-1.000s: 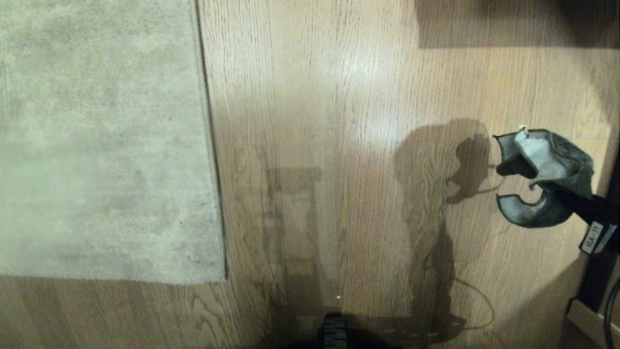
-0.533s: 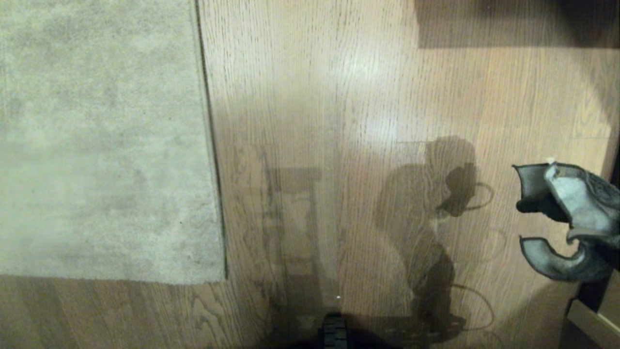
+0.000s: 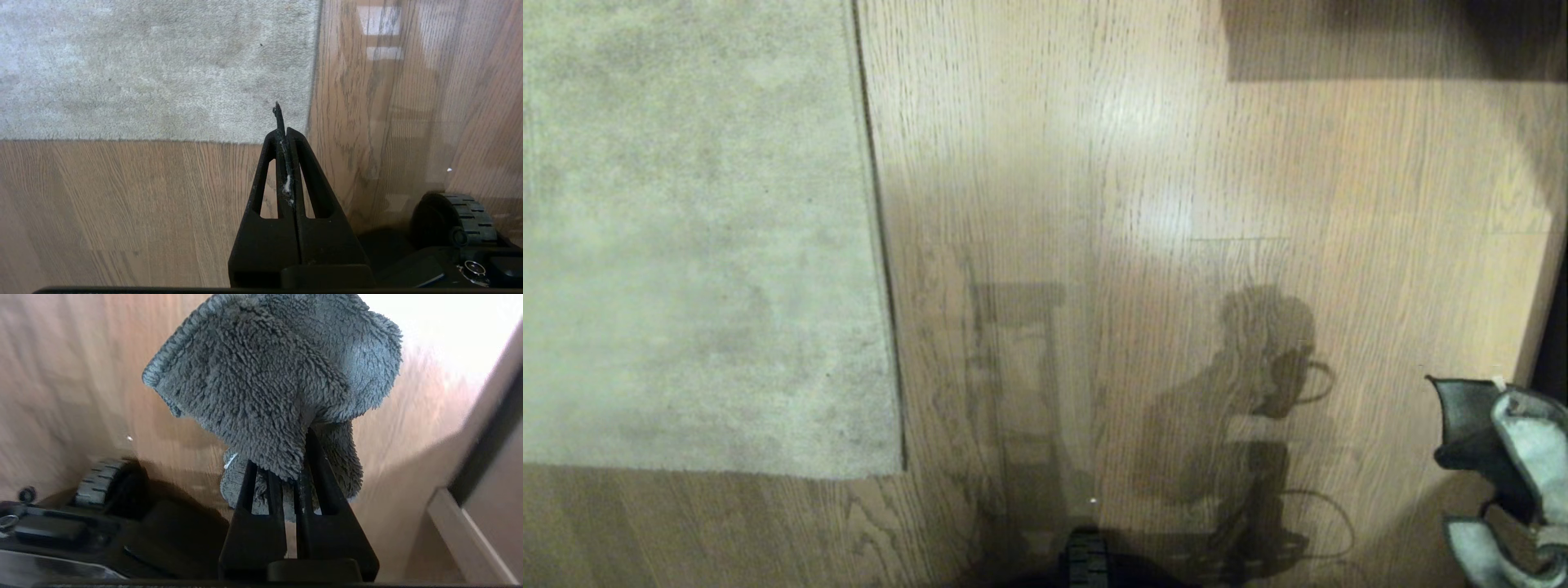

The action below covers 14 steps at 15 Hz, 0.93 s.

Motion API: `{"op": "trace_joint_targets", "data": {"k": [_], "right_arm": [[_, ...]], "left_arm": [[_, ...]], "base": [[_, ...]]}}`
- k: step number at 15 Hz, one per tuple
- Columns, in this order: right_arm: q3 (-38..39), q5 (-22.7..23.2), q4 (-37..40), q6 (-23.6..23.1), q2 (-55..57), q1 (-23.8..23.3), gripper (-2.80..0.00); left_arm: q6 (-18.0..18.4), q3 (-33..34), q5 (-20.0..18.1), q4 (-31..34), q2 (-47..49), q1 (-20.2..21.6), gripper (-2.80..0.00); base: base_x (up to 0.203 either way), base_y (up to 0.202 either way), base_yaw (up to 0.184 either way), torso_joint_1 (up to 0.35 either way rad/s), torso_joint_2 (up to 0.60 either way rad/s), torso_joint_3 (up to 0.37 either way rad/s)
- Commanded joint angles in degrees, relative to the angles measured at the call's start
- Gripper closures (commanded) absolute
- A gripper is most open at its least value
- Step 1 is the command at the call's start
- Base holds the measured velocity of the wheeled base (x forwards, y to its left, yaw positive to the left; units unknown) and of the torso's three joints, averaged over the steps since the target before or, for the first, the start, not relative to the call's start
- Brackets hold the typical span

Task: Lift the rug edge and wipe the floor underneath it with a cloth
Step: Lift up the carpet

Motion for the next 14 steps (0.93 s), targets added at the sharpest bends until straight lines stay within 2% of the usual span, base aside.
{"op": "trace_joint_targets", "data": {"k": [1,3,6,9,14], "right_arm": [[4.31,-1.75,-2.57,-0.06,-2.03,0.01,0.0],[8.96,-4.21,-6.7,0.01,-2.03,0.01,0.0],[9.08,-6.92,-3.64,1.31,-2.03,0.01,0.0],[9.08,-10.62,3.46,1.81,-2.03,0.01,0.0],[9.08,-10.62,2.55,4.25,-2.03,0.01,0.0]], "left_arm": [[-0.02,0.0,-0.04,-0.05,0.0,-0.02,0.0],[-0.02,0.0,-0.07,-0.05,0.0,-0.02,0.0],[-0.02,0.0,0.01,-0.05,0.0,-0.02,0.0],[-0.02,0.0,0.01,-0.05,0.0,-0.02,0.0],[-0.02,0.0,0.01,-0.05,0.0,0.03,0.0]], "base": [[0.0,0.0,0.0,0.0,0.0,0.0],[0.0,0.0,0.0,0.0,0.0,0.0],[0.0,0.0,0.0,0.0,0.0,0.0],[0.0,0.0,0.0,0.0,0.0,0.0],[0.0,0.0,0.0,0.0,0.0,0.0]]}}
